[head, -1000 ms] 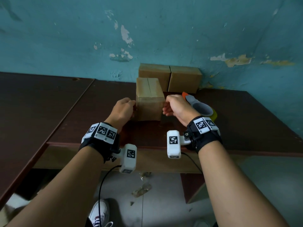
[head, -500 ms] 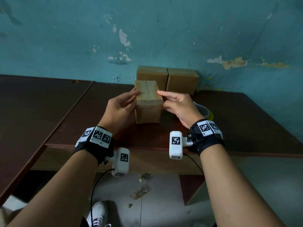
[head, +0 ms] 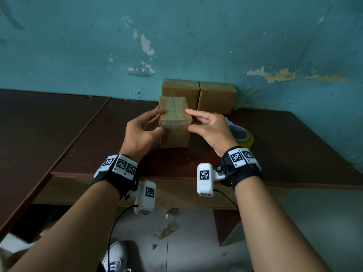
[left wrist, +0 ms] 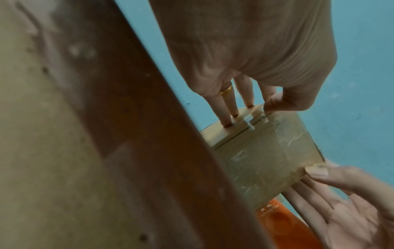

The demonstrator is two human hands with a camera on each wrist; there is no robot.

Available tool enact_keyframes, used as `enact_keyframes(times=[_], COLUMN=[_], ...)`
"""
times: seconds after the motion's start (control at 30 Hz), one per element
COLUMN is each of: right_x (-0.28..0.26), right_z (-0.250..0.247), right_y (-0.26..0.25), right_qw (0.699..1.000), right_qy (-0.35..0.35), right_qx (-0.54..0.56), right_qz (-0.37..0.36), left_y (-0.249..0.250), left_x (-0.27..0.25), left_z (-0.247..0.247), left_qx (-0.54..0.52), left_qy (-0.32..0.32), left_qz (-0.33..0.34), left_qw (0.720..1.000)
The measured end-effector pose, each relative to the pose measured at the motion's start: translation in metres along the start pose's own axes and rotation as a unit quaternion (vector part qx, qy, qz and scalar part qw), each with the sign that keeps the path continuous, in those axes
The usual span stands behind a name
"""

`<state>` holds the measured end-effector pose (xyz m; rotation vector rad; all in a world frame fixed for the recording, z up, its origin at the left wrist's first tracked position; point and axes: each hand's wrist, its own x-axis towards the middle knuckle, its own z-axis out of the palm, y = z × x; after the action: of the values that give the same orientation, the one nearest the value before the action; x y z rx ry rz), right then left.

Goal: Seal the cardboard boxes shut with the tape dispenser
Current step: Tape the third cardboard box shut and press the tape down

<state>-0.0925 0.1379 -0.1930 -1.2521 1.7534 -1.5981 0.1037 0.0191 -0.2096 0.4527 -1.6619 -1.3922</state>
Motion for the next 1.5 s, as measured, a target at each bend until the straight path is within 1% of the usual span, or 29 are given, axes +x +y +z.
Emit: enact_keyframes(times=[0.33,0.63,0.8,0.87,1.1,1.37,1.5], right_x=[-0.004,-0.004,-0.004,-0.004,0.001,0.002,0.002], right_z=[0.003,0.003,0.003,0.004,-0.003,0.003,0.001], right_y=[-0.005,-0.003,-0.004,-0.004,0.001,0.003,0.003], right_qw=[0.999,0.999,0.998,0.998,1.000,0.999,0.999], right_qy=[0.011,0.013,0.014,0.013,-0.017,0.021,0.005], right_qx=[-0.031,-0.037,-0.048,-0.053,-0.016,-0.030,-0.031], right_qz=[-0.024,-0.032,-0.035,-0.038,-0.016,-0.032,-0.028], left_y=[-0.006,-0.003,-0.004,-0.004,-0.005,-0.001,0.001], left_x=[-0.001,-0.005,-0.009,-0.010,-0.005,-0.010,-0.009], left_z=[0.001,0.003,0.007,0.008,0.000,0.014,0.014], left_qx=[0.014,0.033,0.077,0.075,0.054,0.064,0.046], left_qy=[0.009,0.009,0.014,0.009,0.001,0.055,0.066], left_qz=[0.016,0.038,0.062,0.066,0.044,0.043,0.036], left_qw=[1.000,0.999,0.995,0.995,0.998,0.996,0.996])
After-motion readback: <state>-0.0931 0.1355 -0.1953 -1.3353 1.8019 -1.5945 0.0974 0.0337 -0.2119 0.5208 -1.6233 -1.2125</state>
